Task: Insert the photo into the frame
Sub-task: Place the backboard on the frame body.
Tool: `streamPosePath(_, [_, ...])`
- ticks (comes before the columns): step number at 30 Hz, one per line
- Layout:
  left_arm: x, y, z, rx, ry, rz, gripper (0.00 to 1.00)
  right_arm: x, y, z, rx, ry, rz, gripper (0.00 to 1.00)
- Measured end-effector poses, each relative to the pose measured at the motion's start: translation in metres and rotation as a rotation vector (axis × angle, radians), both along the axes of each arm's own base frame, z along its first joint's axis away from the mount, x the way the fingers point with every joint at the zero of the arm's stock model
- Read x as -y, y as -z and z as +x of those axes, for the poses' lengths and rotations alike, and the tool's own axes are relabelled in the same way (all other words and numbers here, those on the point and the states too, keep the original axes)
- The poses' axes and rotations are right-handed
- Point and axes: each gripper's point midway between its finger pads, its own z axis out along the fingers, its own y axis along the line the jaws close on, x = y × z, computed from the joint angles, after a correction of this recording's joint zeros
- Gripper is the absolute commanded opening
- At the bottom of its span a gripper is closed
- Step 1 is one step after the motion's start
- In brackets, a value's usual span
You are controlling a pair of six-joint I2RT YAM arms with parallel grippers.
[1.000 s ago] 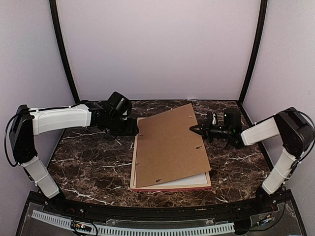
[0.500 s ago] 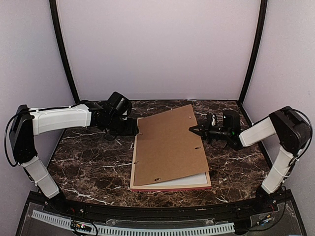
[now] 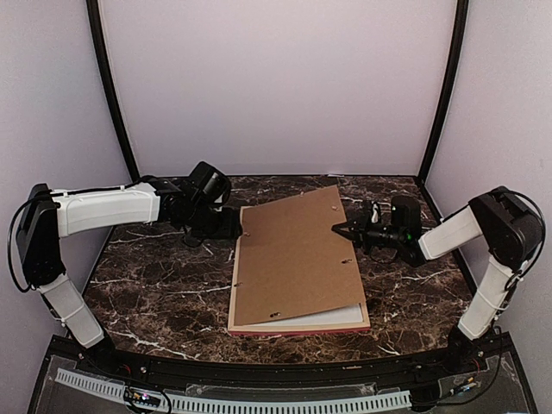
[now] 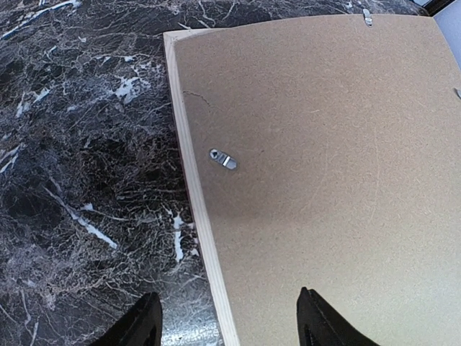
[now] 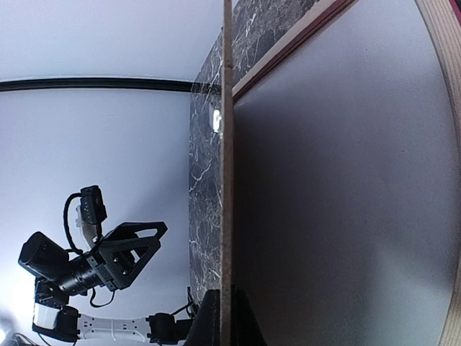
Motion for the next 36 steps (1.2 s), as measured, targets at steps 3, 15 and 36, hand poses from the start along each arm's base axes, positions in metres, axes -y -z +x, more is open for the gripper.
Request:
streamPosePath(3, [-0.0006,0.0006,-0.0007,-0.004,0.000,0.003,0.66,0.0006,0.0007,-0.0003,0.000,0.003,-0.002,0.00])
streamPosePath(15, [-0.0011,0.0012,-0.0013,-0.006,0.000,0.005,0.66,0.0030,-0.0007,0.0005,0.006,0.018,-0.014,0.00])
streamPosePath(36, [-0.0013,0.0018,-0.0016,-0.008,0.000,0.006,0.66,0.0046,0.0065,-0.0028,-0.016,0.015,-0.042,0.00])
